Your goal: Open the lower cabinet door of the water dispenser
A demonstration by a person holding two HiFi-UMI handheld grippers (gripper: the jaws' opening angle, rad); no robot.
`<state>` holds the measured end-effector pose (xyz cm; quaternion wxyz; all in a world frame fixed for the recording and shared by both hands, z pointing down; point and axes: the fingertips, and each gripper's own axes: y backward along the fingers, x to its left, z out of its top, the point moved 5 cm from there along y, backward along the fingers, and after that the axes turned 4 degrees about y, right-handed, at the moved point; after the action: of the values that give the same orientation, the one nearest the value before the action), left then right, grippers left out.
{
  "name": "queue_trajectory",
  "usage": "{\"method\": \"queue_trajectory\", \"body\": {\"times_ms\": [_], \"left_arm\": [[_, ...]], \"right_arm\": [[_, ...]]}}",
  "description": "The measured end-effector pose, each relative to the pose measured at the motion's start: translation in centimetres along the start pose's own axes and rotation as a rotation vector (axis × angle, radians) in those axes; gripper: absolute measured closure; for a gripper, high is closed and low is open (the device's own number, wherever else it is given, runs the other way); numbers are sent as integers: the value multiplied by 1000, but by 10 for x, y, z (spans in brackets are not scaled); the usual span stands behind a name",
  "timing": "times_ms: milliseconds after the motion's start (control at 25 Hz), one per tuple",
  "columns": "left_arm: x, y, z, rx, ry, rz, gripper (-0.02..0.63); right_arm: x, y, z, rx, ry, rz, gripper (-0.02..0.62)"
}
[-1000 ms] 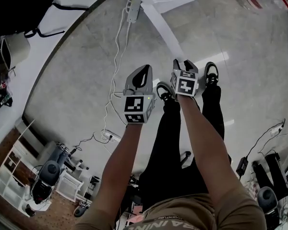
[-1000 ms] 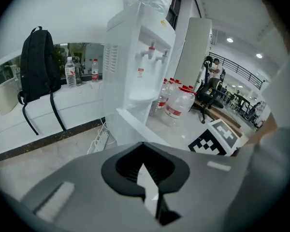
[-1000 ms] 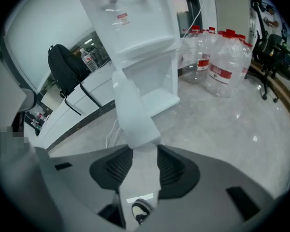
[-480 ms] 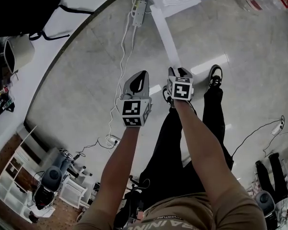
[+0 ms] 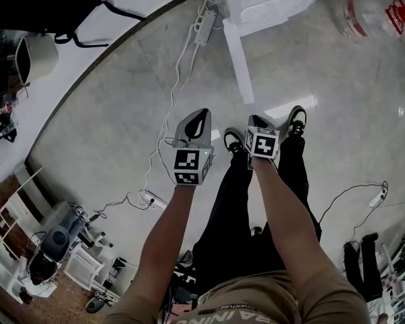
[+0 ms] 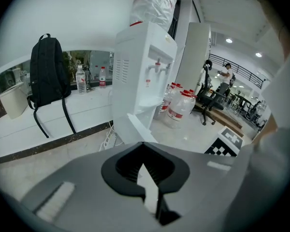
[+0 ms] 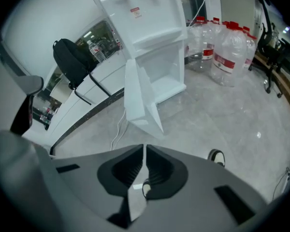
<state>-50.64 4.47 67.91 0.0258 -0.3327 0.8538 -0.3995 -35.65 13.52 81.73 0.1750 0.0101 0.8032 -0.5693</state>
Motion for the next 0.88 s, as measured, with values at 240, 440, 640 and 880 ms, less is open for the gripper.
{"method": "queue_trajectory", "body": {"times_ms": [240, 440, 640, 880], "left_arm": [[-43, 17, -3, 10, 103, 46, 604], [-96, 30, 16, -2, 120, 52, 604], [-145, 29, 49, -72, 141, 85, 604], [-194, 39, 108, -140, 171, 97, 604]], "right_arm": [[-25, 59, 13, -45, 167, 73, 584], [-37, 125, 43, -95, 408, 155, 586], [-61, 188, 75, -151, 469, 213, 586], [-72, 263, 113, -236, 542, 283, 586]]}}
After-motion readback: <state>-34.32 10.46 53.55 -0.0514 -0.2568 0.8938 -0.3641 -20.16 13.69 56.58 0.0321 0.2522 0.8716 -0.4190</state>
